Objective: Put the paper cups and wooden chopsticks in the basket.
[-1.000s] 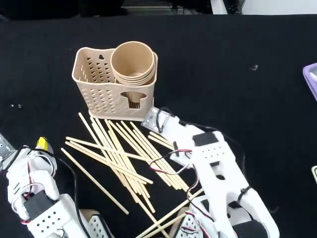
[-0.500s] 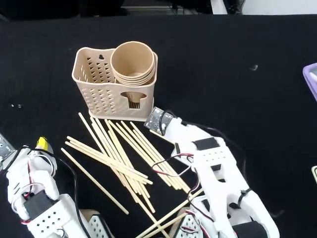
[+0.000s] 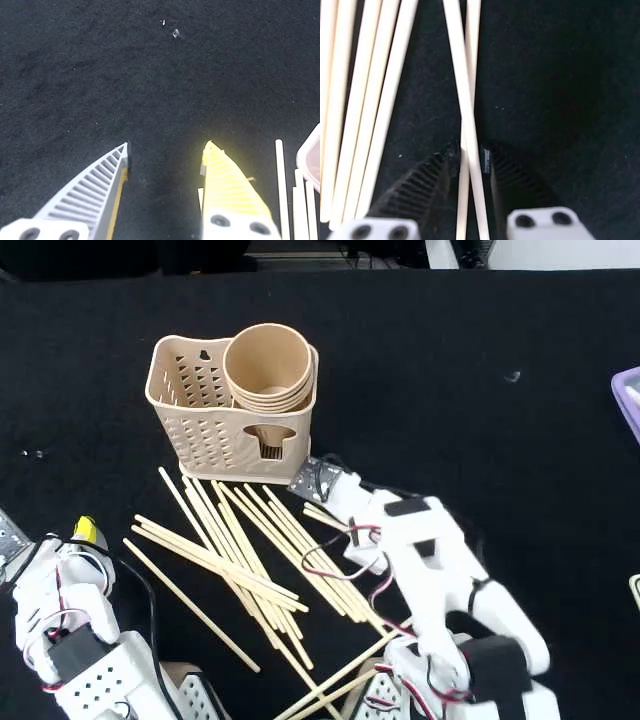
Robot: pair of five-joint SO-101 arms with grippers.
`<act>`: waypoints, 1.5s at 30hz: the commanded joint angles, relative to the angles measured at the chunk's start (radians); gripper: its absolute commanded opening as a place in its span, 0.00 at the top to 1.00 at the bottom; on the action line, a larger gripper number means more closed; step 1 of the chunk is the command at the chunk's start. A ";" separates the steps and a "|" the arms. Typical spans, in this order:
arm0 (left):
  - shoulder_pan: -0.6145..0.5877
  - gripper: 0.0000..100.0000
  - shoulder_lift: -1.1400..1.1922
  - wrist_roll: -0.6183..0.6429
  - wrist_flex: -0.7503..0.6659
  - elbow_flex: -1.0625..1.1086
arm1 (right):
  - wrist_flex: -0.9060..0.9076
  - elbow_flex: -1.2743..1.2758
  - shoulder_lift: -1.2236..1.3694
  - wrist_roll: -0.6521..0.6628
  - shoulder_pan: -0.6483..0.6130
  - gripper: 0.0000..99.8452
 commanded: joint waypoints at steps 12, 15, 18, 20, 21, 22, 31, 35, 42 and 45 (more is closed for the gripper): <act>-0.001 0.76 -0.006 0.005 -0.015 -0.024 | 0.347 -0.285 -0.283 0.009 0.115 0.99; -0.001 0.76 -0.006 0.006 -0.015 -0.024 | 0.462 -0.371 -0.446 0.008 0.114 0.99; -0.001 0.76 -0.006 0.006 -0.015 -0.024 | 0.532 -0.490 -0.604 0.006 0.114 0.99; 0.001 0.76 -0.006 0.006 -0.015 -0.024 | 0.543 -0.581 -0.694 -0.032 0.114 0.99; 0.001 0.76 -0.006 0.006 -0.015 -0.024 | 0.532 -0.622 -0.733 -0.080 0.112 0.99; 0.001 0.76 -0.006 0.006 -0.015 -0.024 | 0.509 -0.659 -0.763 -0.138 0.112 0.99; 0.001 0.76 -0.006 0.008 -0.014 -0.024 | 0.084 -0.723 -0.802 -0.548 -0.215 0.99; 0.001 0.76 -0.006 0.008 -0.014 -0.024 | -0.166 -0.713 -0.753 -0.601 -0.382 0.99; 0.001 0.76 -0.006 0.008 -0.014 -0.024 | -0.528 -0.720 -0.461 -0.675 -0.489 0.99; 0.001 0.76 -0.006 0.008 -0.014 -0.024 | -0.672 -0.720 -0.332 -0.669 -0.493 0.99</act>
